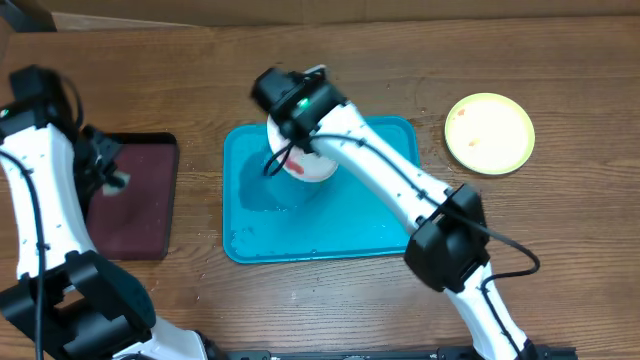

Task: Clean dirty plates on tray and stack at the side
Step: 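Lift the sponge back to the water tray with the left gripper, then carry the white plate right and stack it on the yellow plate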

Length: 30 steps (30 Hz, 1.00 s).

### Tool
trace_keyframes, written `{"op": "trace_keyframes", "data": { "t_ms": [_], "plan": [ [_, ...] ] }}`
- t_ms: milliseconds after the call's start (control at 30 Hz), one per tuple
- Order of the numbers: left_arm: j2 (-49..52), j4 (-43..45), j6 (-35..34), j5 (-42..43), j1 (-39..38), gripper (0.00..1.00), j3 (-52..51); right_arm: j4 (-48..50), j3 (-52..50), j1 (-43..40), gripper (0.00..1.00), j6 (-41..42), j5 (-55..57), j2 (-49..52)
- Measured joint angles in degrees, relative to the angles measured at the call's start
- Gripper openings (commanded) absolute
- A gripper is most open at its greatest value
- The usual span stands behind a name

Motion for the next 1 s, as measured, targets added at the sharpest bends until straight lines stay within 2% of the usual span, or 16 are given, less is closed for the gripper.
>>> {"op": "trace_keyframes", "data": {
  "t_ms": [267,633,833,1000],
  "plan": [
    [0.3,4.2,0.4,4.9,5.6,0.04,-5.5,0.9,0.1,9.4,0.04,-0.3,24.9,-0.2],
    [0.3,5.1,0.4,7.7,5.8,0.04,-5.6,5.3,0.1,13.4,0.04,-4.7,39.6,-0.2],
    [0.3,5.1,0.4,8.0,5.8,0.04,-5.6,5.4,0.1,12.7,0.04,-6.6,38.9,-0.2],
    [0.3,5.1,0.5,8.1,5.8,0.04,-5.6,5.4,0.1,10.6,0.04,-6.8,26.3,-0.2]
  ]
}}
